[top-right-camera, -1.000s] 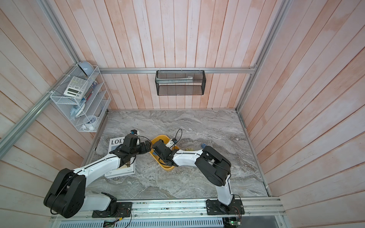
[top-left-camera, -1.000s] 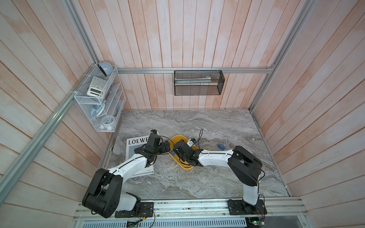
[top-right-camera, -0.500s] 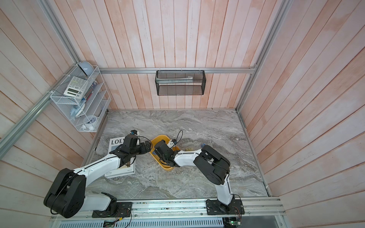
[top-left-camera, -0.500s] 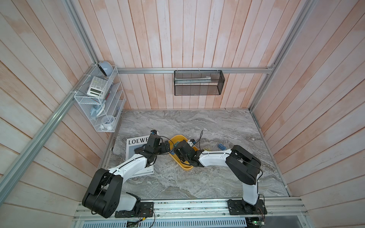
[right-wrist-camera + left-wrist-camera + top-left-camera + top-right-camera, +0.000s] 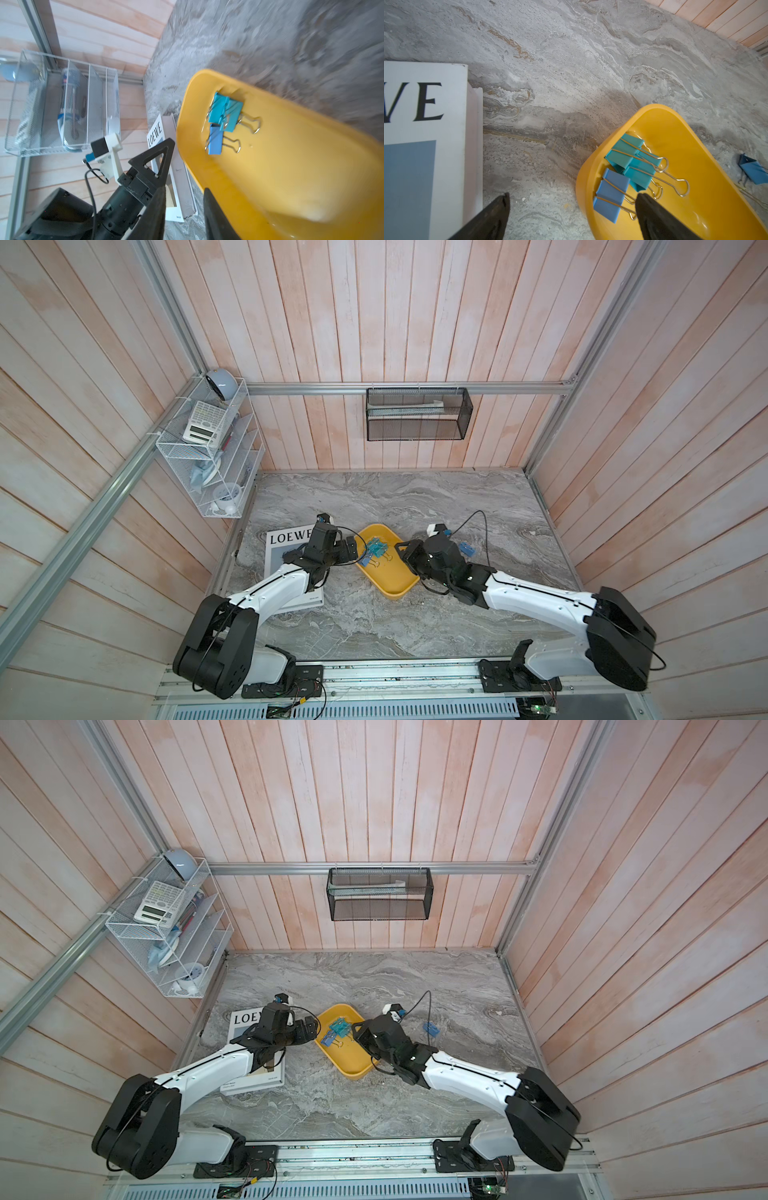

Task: Put the binder clips in the storage box
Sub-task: Pick up the binder clip at the center of the board.

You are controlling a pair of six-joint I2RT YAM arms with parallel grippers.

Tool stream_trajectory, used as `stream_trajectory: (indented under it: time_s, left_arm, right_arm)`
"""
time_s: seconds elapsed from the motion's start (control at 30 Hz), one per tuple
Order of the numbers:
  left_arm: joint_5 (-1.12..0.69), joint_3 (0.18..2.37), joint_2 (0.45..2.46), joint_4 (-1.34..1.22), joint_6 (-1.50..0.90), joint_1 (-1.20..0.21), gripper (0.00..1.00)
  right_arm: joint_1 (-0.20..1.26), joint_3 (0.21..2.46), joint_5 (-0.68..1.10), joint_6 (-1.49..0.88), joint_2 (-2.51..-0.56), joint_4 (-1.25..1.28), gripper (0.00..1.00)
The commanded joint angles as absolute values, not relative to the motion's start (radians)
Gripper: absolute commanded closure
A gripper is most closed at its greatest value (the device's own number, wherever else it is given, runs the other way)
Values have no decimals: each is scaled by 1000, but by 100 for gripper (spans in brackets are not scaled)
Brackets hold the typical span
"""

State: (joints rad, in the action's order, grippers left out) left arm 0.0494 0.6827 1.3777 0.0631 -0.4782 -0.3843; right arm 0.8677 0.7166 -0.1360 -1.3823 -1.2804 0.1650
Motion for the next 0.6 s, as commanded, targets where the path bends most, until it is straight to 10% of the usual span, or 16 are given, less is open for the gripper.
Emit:
stream_trajectory:
  time_s: [0.0,0.4,0.57]
  left_arm:
    - [43,668,1361,59,-466,-379,0]
    - [40,666,1362,70,-462,-379,0]
    - [44,670,1361,76,-458,-379,0]
  right_arm:
    - [775,587,-185,-1385,-1138,27,66]
    - [365,393,-36,-1427,-999,22,67]
    - [311,398,20,-1391,-1098,79,82]
